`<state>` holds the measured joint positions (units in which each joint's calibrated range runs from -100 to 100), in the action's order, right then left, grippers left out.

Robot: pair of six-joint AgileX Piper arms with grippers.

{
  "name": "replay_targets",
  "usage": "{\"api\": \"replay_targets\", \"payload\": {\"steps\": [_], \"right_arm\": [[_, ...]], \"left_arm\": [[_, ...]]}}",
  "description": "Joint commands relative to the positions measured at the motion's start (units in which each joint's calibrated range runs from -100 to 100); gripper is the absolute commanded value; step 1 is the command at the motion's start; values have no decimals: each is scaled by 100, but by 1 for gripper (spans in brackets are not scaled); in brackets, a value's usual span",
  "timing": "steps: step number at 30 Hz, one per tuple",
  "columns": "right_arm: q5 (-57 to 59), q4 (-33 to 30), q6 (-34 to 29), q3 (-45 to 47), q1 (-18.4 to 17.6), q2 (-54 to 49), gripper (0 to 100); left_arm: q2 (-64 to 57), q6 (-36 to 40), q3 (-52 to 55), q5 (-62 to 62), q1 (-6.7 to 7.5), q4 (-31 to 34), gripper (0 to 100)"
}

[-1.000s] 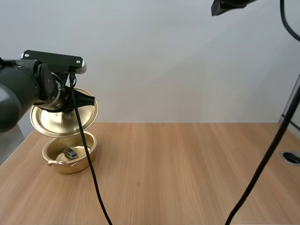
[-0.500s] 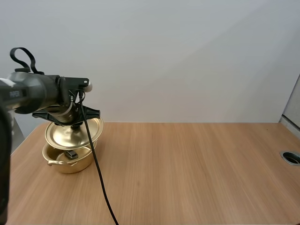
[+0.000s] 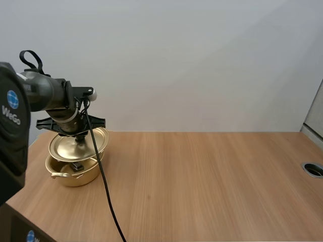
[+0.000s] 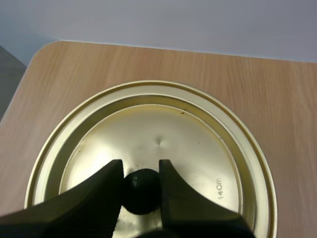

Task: Open the pot, put the car inside, and close it

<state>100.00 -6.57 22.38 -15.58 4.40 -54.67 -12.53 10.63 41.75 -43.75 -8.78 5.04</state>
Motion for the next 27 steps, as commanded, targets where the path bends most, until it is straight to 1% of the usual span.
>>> {"api": "replay_targets", "payload": {"steps": [1,3,6,14,27], "right_arm": [[0,-10,-3,-3,6,-1,0],[0,-10,-12,-3,6,1,0],[0,69,-141,-3,6,1,0],[0,159,-146,-3,6,1,0],[0,159,-146,-3,6,1,0]], "left_arm": [[-5,-4,1,51,-101,-1,0],[-5,-70,1,51,-153,-1,0],[51,-215,1,51,-153,-11,0],[323,-293,1,-152,-153,-48,0],[315,-484,1,-334,-153,-229,0]]}}
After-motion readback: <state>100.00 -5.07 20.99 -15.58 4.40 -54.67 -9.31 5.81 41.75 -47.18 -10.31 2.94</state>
